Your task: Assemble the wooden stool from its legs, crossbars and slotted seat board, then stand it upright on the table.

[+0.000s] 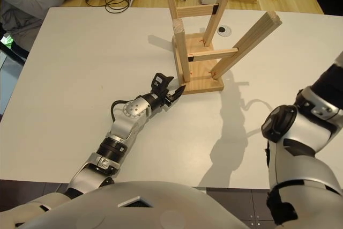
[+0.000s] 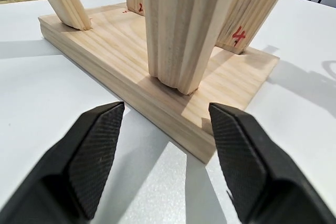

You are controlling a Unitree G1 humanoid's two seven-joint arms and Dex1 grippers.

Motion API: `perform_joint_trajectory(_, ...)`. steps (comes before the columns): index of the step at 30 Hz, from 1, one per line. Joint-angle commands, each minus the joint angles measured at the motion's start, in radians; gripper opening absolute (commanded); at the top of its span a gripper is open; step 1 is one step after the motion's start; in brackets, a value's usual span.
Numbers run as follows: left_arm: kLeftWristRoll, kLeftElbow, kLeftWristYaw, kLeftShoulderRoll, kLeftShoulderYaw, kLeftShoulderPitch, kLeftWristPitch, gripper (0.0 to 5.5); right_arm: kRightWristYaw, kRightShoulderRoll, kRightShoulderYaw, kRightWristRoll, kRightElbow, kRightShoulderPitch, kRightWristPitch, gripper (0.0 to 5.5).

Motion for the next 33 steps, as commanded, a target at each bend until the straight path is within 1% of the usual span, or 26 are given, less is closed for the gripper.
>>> perform_joint_trajectory(1,0.002,-0.01,0.005,-0.034,-0.003,0.016,0.003,2.97,0.017,0.069,0.09,-0.002,-0.051,0.273,0.152,0.04)
perform_joint_trajectory(2,0.002,-0.012,0.006,-0.035,-0.004,0.019,0.004,2.97,0.019,0.084,0.11,-0.014,-0.06,0.325,0.163,0.04)
perform_joint_trajectory(4,0.002,-0.015,0.008,-0.038,-0.005,0.021,0.006,2.97,0.02,0.099,0.111,-0.027,-0.064,0.353,0.152,0.04)
perform_joint_trajectory(8,0.001,-0.007,0.007,-0.037,-0.003,0.014,0.003,2.97,0.012,0.103,0.072,-0.045,-0.056,0.285,0.063,0.04)
perform_joint_trajectory(13,0.002,-0.003,0.006,-0.037,-0.003,0.012,0.002,2.97,0.025,0.157,-0.022,-0.016,-0.1,0.214,-0.138,0.04)
perform_joint_trajectory(19,0.002,-0.006,0.004,-0.03,0.0,0.013,0.005,2.97,0.072,0.174,-0.109,0.066,-0.147,0.18,-0.291,0.04)
perform_joint_trajectory(21,0.004,-0.007,0.005,-0.03,-0.002,0.017,0.004,2.97,0.139,0.164,-0.094,0.119,-0.194,0.179,-0.302,0.04)
perform_joint_trajectory(24,0.008,-0.01,0.011,-0.032,-0.006,0.024,0.004,2.97,0.262,0.142,-0.027,0.218,-0.31,0.208,-0.262,0.04)
perform_joint_trajectory(25,0.009,-0.009,0.012,-0.033,-0.006,0.025,0.004,2.97,0.32,0.123,0.004,0.27,-0.367,0.24,-0.227,0.04)
perform_joint_trajectory(27,0.009,-0.009,0.013,-0.031,-0.007,0.025,0.005,2.97,0.461,0.056,0.077,0.336,-0.487,0.362,-0.154,0.04)
perform_joint_trajectory(29,0.008,-0.011,0.01,-0.026,-0.006,0.023,0.007,2.97,0.598,-0.03,0.134,0.301,-0.561,0.535,-0.133,0.04)
perform_joint_trajectory(31,0.006,-0.015,0.005,-0.019,-0.004,0.025,0.008,2.97,0.688,-0.081,0.157,0.233,-0.578,0.697,-0.156,0.04)
perform_joint_trajectory(33,0.006,-0.024,0.003,-0.012,-0.003,0.038,0.009,2.97,0.759,-0.108,0.175,0.167,-0.569,0.853,-0.191,0.35)
